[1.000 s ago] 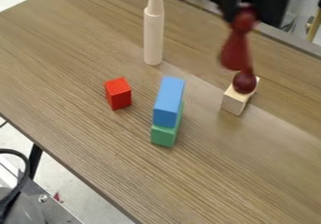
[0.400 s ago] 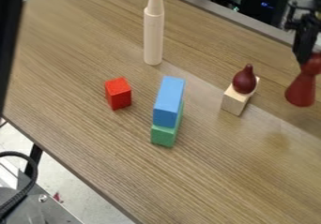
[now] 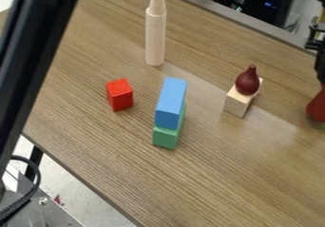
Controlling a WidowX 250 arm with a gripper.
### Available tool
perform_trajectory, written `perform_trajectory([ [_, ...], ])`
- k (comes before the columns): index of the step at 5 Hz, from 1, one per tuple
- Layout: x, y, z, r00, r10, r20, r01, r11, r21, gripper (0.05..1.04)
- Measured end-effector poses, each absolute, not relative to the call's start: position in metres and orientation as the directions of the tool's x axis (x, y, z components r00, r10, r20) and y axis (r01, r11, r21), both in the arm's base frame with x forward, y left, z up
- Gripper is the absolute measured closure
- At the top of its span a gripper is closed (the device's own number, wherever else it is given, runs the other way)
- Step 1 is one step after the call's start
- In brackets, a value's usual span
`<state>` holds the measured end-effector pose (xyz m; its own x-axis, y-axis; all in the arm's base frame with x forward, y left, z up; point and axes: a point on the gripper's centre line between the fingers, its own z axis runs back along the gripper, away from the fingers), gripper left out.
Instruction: Move the red hexagon to the right side of the table
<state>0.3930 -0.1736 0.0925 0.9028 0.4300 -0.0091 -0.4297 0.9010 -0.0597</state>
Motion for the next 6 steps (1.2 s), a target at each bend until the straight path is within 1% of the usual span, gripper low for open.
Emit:
perform_trajectory([
  [1, 0.403, -0.182, 0.087, 0.920, 0.386, 0.060, -0.379, 0.919, -0.111, 0.563],
  [2, 0.406, -0.183, 0.082, 0.926, 0.366, 0.098, -0.355, 0.928, -0.111, 0.522],
  [3, 0.399, -0.179, 0.068, 0.933, 0.350, 0.082, -0.343, 0.935, -0.085, 0.218],
  [4, 0.394, -0.176, 0.060, 0.938, 0.338, 0.078, -0.333, 0.940, -0.069, 0.075],
  [5, 0.395, -0.173, 0.090, 0.932, 0.332, 0.144, -0.320, 0.942, -0.103, 0.083],
  [6, 0.391, -0.169, 0.141, 0.905, 0.354, 0.238, -0.313, 0.930, -0.193, 0.083],
])
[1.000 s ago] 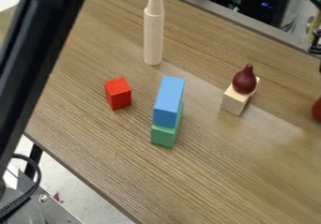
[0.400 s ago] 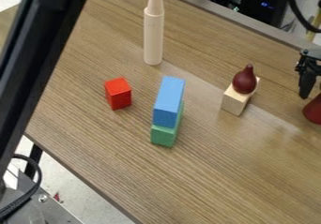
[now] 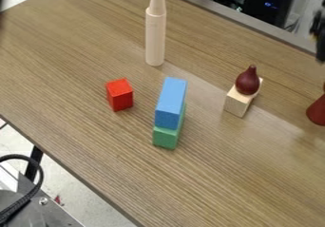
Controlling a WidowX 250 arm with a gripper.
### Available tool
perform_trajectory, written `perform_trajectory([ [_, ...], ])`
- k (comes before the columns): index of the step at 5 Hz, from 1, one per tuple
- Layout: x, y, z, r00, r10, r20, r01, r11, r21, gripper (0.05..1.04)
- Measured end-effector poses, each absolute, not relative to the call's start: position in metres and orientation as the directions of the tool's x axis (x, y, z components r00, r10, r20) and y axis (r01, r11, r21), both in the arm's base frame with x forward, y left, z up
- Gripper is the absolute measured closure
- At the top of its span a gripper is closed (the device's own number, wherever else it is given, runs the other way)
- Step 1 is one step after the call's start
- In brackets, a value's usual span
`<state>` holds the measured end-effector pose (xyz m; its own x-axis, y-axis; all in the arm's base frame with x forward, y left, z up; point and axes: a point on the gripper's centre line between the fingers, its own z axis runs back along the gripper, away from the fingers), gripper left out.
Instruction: Move the red hexagon to the right side of the table
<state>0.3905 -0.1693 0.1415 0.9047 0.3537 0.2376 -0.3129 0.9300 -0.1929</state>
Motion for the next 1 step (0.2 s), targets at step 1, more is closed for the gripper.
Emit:
perform_trajectory([
  [1, 0.3784, -0.1536, 0.1975, 0.860, 0.394, 0.324, -0.310, 0.908, -0.281, 0.083],
])
